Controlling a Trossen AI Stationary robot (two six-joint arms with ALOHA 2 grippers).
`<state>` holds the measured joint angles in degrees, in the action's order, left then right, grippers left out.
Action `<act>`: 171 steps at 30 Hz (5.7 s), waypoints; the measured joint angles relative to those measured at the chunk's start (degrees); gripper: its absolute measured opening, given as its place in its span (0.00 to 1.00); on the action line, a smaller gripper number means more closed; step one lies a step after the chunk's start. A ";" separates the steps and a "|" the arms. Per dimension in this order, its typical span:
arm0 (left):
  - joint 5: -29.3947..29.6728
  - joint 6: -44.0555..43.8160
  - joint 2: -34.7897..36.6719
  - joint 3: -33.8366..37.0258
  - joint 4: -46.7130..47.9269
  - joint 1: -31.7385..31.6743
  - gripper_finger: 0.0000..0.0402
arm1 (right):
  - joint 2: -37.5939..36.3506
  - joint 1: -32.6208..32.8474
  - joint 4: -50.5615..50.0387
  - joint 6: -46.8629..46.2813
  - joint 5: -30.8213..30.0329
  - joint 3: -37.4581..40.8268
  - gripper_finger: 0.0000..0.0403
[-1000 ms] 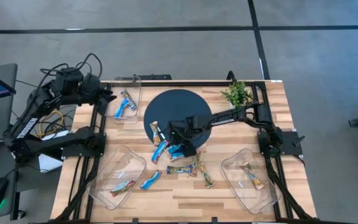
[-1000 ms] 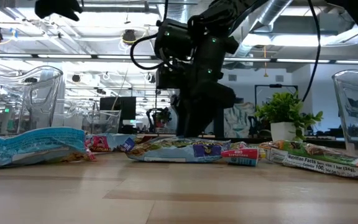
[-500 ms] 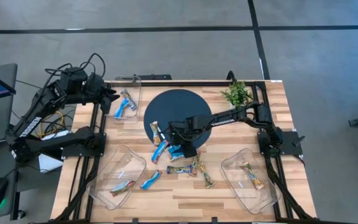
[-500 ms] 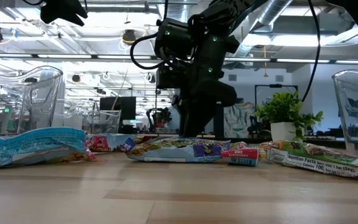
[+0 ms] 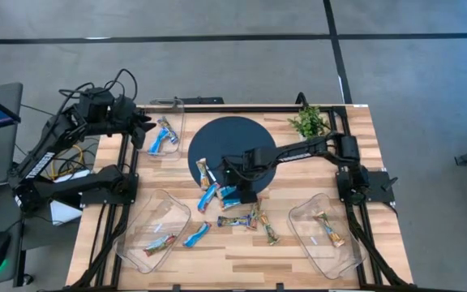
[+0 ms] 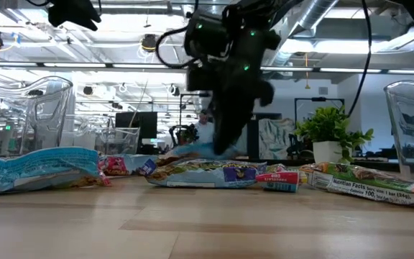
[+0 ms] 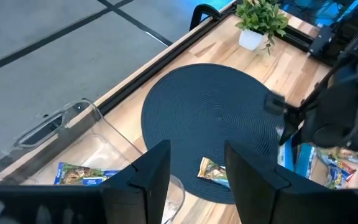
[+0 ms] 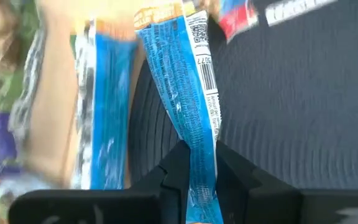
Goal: Pick and place Granola Bars by type
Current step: Put the yellow granola bar into the bottom right transparent bin, then put the red granola bar into the bottom left transparent bin
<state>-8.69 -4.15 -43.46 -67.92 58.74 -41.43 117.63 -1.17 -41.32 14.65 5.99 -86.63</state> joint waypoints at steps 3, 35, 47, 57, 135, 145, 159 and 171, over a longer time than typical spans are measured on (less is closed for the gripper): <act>-1.04 1.59 -0.50 0.00 -0.07 -0.02 0.36 | -2.61 -0.11 -0.23 -2.07 -0.02 -0.02 0.12; -18.28 25.91 -32.10 -0.02 -6.83 20.11 0.36 | -26.64 31.06 -32.35 -92.43 -14.31 0.04 0.12; -16.13 25.46 -40.08 -0.02 -8.59 21.99 0.36 | -23.62 48.00 -37.34 -129.66 -11.50 0.08 0.12; -16.11 24.76 -40.15 -0.02 -10.23 22.13 0.36 | -18.73 52.26 -39.89 -136.17 -3.37 0.04 0.16; 9.03 -46.51 -64.55 -0.15 -13.73 48.06 0.54 | -48.97 40.15 -48.26 -72.67 -61.15 0.02 0.56; 7.79 -46.50 -64.61 -0.17 -14.74 48.06 0.38 | -48.97 40.15 -48.69 -72.65 -61.39 0.02 0.56; 8.04 -42.59 -64.61 -3.11 -14.80 48.06 0.12 | -48.97 40.15 -48.69 -72.65 -61.39 0.02 0.56; 8.61 -34.72 -64.55 -20.30 -1.79 47.63 0.12 | -48.97 40.15 -48.68 -72.65 -61.34 0.02 0.56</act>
<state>-0.08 -38.86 -108.01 -88.22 56.95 6.20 68.66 38.98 -90.01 -58.00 -55.35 -86.61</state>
